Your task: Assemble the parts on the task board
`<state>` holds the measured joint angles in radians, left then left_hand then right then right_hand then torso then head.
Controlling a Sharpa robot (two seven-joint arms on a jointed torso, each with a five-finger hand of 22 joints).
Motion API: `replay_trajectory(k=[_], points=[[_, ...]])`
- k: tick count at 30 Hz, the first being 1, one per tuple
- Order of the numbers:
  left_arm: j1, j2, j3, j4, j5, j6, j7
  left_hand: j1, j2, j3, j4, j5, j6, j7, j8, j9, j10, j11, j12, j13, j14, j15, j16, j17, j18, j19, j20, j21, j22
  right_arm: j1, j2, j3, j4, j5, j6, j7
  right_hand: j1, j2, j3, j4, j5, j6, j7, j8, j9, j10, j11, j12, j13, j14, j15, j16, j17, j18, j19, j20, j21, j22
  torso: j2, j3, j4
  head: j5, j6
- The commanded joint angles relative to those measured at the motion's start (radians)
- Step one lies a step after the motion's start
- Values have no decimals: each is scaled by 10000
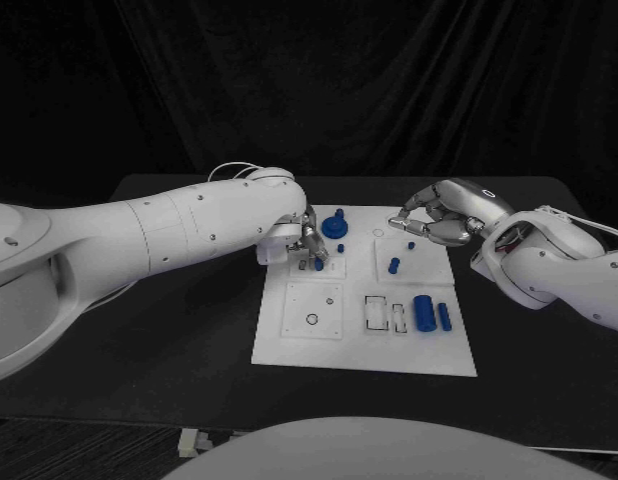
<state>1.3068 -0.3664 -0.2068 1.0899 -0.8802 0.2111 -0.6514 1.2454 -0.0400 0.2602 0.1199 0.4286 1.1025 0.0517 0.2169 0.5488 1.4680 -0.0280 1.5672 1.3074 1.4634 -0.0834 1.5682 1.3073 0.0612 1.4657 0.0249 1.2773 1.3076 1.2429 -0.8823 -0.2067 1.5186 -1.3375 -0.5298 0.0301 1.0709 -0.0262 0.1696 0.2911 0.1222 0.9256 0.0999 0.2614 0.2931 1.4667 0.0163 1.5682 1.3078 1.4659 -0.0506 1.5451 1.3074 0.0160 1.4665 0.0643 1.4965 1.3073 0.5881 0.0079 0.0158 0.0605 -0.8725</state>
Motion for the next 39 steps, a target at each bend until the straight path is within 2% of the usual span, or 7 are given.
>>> replay_trajectory(k=[1, 15, 39], points=[[-116, 46, -48, -34, 57, 211, 50, 54, 68, 1694, -1650, 42, 7, -45, 13, 5, 1028, -68, 36, 2634, 1074, -73, 26, 2635, -23, 216, -43, -57, 1827, -22, -16, 8, 15, -16, 75, -173, -17, 102, -47, 0, -54, -63, 3, 32, 8, 1041, 66, 26, 2630, 876, 79, -53, 1952, 64, 605, 33, -38, 2339, 2, 1, 1, -1, -1], [-241, 61, -48, -160, 57, 173, 46, 57, 71, 1737, -1665, 40, -38, -38, 14, 40, 1028, -66, 36, 2634, 1074, -73, 26, 2635, -20, 210, -44, -81, 1822, -40, -24, 8, 15, -16, 109, -158, -17, 102, -47, 0, -54, -63, 3, 32, 8, 1041, 66, 26, 2630, 876, 79, -53, 1952, 64, 605, 33, -38, 2339, 1, 2, 2, -6, -1], [-260, -297, -47, 444, 59, -82, -39, 108, 9, 1791, -1748, 39, -48, -34, 53, 117, 1002, -65, -8, 2593, 1074, -75, 26, 2635, -10, 196, -46, -143, 1808, -85, -58, 8, 13, -16, 108, -169, 1, 116, -53, -5, -50, -92, 7, 53, 8, 1041, 70, 26, 2630, 871, 82, -63, 1935, 72, 586, 35, -71, 2327, -4, -2, 2, 3, -1]])
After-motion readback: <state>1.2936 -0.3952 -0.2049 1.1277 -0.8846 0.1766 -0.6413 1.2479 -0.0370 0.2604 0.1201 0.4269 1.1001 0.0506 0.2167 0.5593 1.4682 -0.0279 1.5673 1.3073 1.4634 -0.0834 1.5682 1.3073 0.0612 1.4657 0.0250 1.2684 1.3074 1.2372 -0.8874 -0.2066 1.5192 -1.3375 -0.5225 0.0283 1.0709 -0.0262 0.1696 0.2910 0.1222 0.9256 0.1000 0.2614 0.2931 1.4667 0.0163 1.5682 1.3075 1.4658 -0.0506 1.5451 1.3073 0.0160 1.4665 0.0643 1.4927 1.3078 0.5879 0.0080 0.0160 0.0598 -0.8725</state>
